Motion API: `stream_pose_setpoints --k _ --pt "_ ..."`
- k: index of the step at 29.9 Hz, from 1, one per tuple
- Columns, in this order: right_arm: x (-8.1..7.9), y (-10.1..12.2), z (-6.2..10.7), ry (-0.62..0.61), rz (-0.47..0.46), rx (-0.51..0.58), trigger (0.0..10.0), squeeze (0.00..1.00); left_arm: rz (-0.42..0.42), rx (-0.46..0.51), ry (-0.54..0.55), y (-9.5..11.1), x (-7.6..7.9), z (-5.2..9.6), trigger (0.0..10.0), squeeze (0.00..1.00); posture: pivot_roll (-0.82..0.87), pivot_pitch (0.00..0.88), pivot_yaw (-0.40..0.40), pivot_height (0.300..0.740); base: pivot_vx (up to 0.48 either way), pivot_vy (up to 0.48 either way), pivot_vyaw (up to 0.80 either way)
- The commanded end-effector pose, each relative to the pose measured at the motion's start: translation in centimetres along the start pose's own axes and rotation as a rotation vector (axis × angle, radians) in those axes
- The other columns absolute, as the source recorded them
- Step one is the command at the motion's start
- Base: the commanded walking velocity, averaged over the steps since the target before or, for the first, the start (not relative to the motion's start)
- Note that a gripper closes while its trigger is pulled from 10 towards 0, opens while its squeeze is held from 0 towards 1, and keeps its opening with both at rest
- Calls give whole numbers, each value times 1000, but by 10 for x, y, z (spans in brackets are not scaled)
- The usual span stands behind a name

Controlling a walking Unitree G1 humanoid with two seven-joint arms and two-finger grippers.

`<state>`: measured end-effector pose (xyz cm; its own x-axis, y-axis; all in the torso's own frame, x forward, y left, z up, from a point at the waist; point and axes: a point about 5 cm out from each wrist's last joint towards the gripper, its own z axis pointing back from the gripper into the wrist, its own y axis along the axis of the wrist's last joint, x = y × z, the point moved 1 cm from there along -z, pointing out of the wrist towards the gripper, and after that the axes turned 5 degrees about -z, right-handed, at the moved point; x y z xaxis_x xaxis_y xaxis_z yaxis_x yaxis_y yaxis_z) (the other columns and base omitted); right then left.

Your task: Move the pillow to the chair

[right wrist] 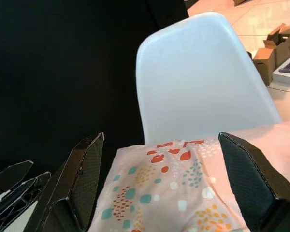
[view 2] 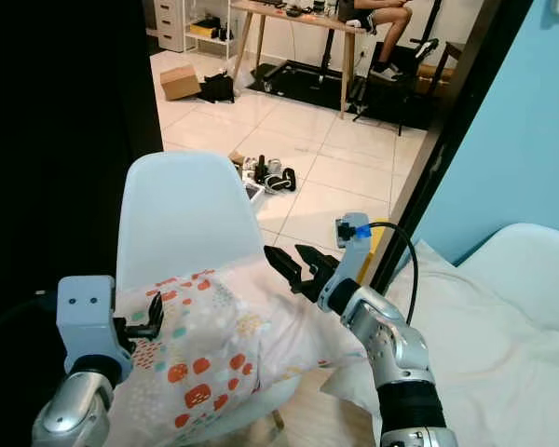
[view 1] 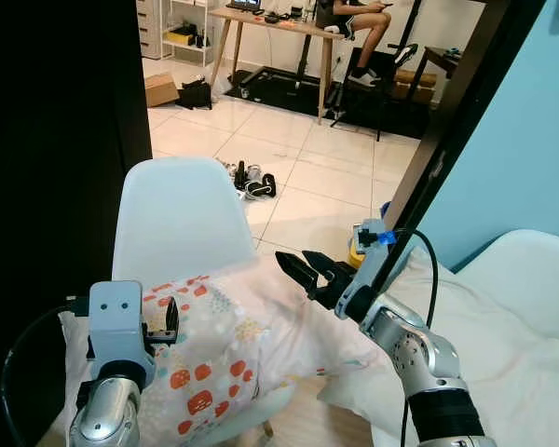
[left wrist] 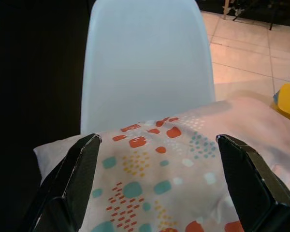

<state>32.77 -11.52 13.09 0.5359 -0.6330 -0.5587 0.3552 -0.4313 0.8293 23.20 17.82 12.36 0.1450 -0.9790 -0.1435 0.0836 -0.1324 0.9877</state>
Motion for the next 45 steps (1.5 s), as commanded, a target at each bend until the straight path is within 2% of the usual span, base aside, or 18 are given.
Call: stream_pose_setpoints --k 1,33,45 --pt "7 0 3 -31 -14 8 10000 0 6 -12 -26 -3 4 -2 10000 0 15 0 -131 740 0 0 0" --pt "17 6 2 -105 -7 40 10000 0 -10 -23 -53 -6 7 -5 10000 0 17 0 -130 740 -351 0 0" --pt "28 13 5 -199 6 85 10000 0 0 -18 -48 -5 7 -5 10000 0 14 0 -128 740 -365 0 -699"
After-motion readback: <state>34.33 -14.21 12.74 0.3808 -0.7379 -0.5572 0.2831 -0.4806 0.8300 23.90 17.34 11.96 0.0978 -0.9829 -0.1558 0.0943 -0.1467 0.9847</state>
